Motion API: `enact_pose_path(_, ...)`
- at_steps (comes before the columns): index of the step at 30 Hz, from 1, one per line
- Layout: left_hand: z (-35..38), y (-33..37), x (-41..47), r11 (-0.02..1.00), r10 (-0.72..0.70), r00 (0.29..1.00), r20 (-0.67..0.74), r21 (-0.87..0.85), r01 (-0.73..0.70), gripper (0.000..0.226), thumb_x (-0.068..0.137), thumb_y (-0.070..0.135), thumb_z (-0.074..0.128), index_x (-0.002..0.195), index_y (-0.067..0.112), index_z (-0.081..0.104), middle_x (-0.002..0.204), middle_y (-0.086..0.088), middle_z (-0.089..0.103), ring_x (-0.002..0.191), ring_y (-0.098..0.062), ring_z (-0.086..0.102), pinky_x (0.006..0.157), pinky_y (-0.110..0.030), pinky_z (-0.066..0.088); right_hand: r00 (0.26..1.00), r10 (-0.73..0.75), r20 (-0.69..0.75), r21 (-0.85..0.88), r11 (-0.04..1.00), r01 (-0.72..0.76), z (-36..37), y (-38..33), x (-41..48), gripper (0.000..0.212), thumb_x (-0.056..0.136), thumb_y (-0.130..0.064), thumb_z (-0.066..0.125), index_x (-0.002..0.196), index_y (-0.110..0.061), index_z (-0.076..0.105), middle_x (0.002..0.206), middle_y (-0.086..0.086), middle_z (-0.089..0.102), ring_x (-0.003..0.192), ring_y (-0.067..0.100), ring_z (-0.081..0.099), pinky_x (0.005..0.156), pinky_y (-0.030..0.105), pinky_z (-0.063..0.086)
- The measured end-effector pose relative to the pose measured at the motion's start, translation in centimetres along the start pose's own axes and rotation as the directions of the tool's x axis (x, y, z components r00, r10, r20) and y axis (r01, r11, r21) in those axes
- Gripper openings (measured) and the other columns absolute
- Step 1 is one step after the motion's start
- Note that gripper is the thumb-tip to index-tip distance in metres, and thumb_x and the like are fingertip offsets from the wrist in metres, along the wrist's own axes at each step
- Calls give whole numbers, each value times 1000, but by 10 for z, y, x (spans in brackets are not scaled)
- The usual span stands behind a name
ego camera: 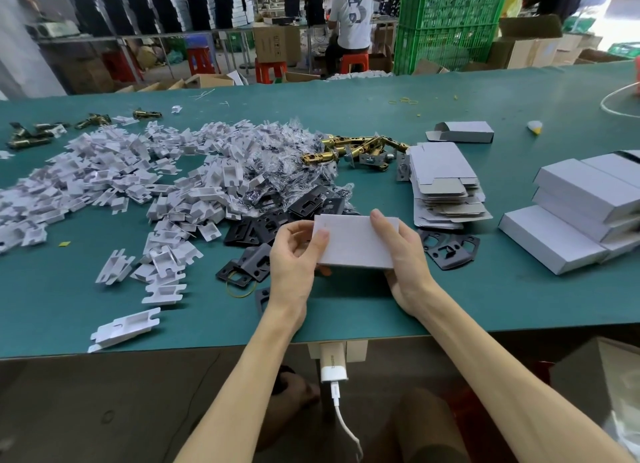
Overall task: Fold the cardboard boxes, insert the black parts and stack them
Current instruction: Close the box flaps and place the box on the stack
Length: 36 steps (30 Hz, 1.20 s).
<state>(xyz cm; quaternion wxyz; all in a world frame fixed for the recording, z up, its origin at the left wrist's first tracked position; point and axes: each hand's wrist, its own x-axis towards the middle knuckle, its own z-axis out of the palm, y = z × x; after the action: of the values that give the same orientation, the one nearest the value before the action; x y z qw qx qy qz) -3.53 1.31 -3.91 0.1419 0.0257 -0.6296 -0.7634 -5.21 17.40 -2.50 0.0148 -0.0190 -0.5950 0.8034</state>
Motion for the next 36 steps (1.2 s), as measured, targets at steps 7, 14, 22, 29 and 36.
enact_pose_path(7,1,2,-1,999,-8,1000,5,41,8,23,105,34,61,123,35,75,106,7,79,83,-8,65,62,-23,55,1000,-13,27,-6,1000,13,-1,2,1,31,93,-42,69,95,-13,60,81,-3,66,76,11,64,63,23,52)
enact_pose_path(14,1,1,0,997,-23,999,-23,70,24,29,108,33,55,128,22,73,107,3,79,89,-12,65,70,-34,54,998,0,67,-11,1000,0,-1,3,1,34,90,-47,71,98,-16,60,87,-2,66,78,10,63,66,25,52)
enact_pose_path(22,4,3,-1,987,-39,986,161,159,14,46,112,20,45,158,17,41,148,3,58,133,-9,56,114,-34,46,998,-22,65,-147,989,31,5,7,2,52,83,-62,64,110,-19,54,109,6,61,96,15,61,91,41,53)
enact_pose_path(29,5,2,0,978,-13,986,165,209,-22,51,109,7,49,158,11,37,146,-5,57,132,-19,57,113,-37,47,995,-53,85,-287,955,76,8,6,1,54,93,-52,62,135,-23,42,125,7,59,97,11,62,89,34,55)
enact_pose_path(36,3,5,-1,981,30,999,28,193,-35,39,108,11,53,147,15,55,137,6,66,124,-6,62,104,-27,52,941,-274,198,-576,744,338,12,-1,-10,89,83,-43,79,153,-20,29,138,0,34,126,5,37,108,11,31)
